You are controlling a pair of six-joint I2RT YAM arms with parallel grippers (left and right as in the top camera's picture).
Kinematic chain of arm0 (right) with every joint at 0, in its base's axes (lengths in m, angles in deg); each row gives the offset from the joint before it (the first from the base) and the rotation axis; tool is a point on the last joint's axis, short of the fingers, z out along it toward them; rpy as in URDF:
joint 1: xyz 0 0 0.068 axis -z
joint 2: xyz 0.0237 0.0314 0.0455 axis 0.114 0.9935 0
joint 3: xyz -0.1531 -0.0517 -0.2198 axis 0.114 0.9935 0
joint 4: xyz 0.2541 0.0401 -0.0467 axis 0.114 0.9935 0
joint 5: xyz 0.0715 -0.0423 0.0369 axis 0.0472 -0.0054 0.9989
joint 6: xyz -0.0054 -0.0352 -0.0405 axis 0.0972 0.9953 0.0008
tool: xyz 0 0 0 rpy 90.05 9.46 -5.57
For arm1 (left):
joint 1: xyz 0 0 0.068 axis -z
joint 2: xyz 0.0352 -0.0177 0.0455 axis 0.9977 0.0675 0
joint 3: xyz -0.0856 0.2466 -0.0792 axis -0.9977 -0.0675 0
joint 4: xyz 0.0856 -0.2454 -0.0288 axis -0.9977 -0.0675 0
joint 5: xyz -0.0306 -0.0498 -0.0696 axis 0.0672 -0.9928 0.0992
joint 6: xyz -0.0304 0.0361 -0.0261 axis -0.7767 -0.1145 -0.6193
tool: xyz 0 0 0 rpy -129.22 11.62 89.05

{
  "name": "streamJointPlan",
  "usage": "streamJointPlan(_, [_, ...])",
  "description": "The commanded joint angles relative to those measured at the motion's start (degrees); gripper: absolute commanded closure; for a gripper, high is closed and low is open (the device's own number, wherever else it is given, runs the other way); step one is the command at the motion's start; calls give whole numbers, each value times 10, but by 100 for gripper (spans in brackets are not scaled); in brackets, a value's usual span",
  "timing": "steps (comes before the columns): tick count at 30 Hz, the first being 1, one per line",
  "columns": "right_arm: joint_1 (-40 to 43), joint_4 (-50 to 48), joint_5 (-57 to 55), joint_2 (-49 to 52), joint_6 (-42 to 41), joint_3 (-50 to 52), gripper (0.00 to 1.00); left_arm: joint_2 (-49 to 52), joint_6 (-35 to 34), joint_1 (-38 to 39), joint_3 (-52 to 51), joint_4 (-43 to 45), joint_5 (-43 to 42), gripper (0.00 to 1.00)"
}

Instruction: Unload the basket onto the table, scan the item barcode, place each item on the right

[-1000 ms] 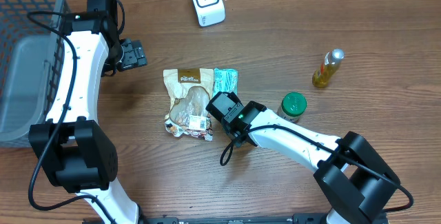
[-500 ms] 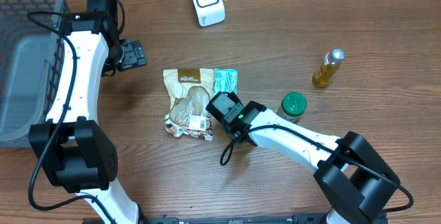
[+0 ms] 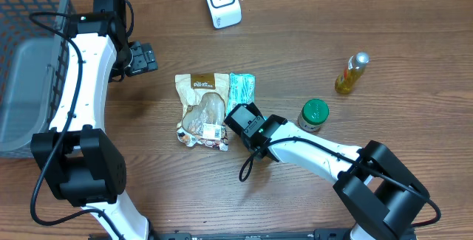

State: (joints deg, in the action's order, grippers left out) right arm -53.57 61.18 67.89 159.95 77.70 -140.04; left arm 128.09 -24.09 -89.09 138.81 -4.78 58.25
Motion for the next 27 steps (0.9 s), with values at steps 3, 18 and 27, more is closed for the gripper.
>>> streamJointPlan(3, [-1, -17, 5, 1, 0, 19, 67, -9, 2, 7, 9, 0, 7, 0])
streamJointPlan(18, [-1, -10, 35, -2, -4, -6, 94, -9, 2, 7, 9, 0, 7, 1])
streamJointPlan(27, [2, 32, 107, -54, -4, -80, 96, -9, 2, 7, 9, 0, 7, 0])
